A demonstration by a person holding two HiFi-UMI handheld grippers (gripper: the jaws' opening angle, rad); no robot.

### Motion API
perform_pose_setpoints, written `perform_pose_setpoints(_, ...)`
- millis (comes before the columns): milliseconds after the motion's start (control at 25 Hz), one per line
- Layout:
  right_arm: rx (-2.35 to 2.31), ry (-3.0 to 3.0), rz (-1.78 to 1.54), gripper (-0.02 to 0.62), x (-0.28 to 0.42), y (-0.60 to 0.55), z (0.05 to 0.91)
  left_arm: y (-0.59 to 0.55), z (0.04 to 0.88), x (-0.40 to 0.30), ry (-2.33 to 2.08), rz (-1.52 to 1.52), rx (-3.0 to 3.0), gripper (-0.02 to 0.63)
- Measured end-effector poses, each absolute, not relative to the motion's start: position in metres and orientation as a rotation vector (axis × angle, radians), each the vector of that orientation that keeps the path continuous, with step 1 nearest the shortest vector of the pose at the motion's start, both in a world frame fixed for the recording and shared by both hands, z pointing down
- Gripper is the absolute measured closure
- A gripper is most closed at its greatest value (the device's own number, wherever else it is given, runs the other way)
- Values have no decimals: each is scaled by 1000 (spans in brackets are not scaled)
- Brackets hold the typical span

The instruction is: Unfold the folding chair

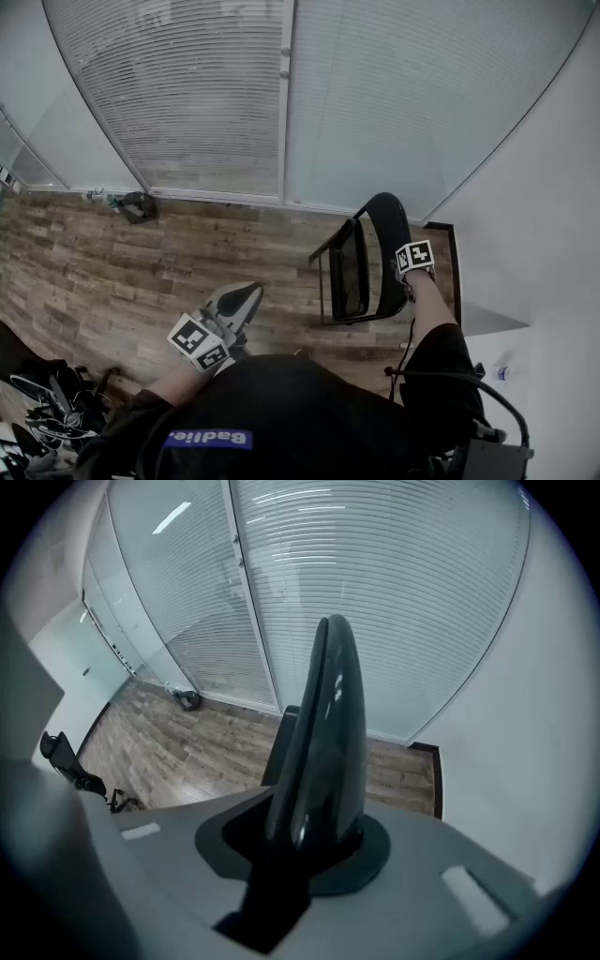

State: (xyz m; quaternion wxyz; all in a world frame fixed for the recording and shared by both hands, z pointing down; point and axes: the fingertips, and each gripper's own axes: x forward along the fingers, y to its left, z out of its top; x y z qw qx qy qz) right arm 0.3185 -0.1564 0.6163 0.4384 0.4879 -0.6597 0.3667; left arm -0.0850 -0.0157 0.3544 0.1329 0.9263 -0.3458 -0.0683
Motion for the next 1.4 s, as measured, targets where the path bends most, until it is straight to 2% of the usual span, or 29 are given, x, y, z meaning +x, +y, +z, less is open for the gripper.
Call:
perform_pose_setpoints(280, 1207, -1639, 926, 517, 314, -152, 620, -16, 353, -100, -1049, -190, 2668, 601)
perform_pose_setpoints(1400, 1206, -1657, 922, 515, 313, -151, 619, -31, 385, -68, -1013, -124, 2632, 601)
